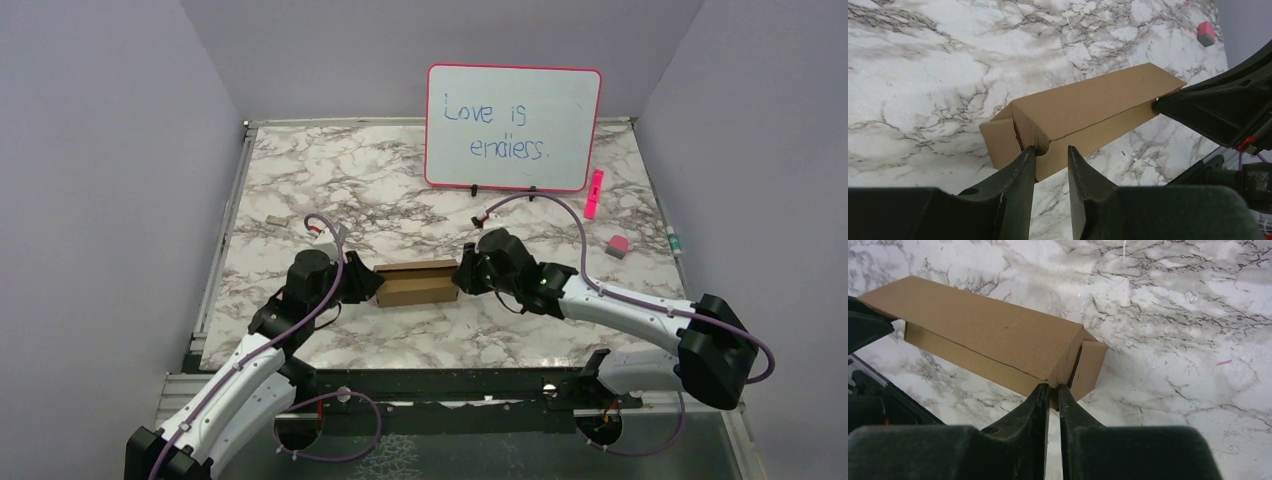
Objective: Fold the paper box
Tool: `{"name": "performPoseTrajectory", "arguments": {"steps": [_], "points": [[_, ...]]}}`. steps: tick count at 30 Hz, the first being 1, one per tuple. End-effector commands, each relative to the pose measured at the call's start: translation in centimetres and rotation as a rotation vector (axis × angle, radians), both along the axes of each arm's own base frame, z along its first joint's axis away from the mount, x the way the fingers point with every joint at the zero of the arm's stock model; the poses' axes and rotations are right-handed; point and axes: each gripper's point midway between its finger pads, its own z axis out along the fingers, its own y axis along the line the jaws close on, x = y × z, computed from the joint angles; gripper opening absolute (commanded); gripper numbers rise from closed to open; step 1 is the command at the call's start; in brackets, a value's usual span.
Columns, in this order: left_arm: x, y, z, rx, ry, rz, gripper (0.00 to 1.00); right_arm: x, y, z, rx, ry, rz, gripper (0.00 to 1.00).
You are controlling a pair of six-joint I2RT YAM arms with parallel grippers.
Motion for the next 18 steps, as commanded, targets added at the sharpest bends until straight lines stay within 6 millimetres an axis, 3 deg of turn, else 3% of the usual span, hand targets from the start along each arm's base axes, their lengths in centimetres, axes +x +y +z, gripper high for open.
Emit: {"name": "performPoseTrajectory", "arguments": {"steps": [1,5,11,15,18], "points": [[-0.9,0.4,1.0,-0.017,0.022,0.036,0.34,-1.7,-0.1,1.5,0.017,-0.015,0.088,0.20],[-1.1,0.7,2.5,-0.051,0.000,0.058,0.45,-1.7,-0.6,3.3,0.018,-0.059,0.098,0.30],[-2.0,1.5,2.7,-0.088,0.049,0.125,0.49,-1.6,-1.2,6.4,0.004,-0.146,0.137,0.46],[-2.8,1.6,2.6,-0.159,0.083,0.156,0.47,-0.7,-0.2,9.3,0.003,-0.229,0.191,0.54],[-3.4,1.2,1.8,-0.201,0.127,0.154,0.38,0.4,1.5,10.7,-0.017,-0.255,0.234,0.54]]}}
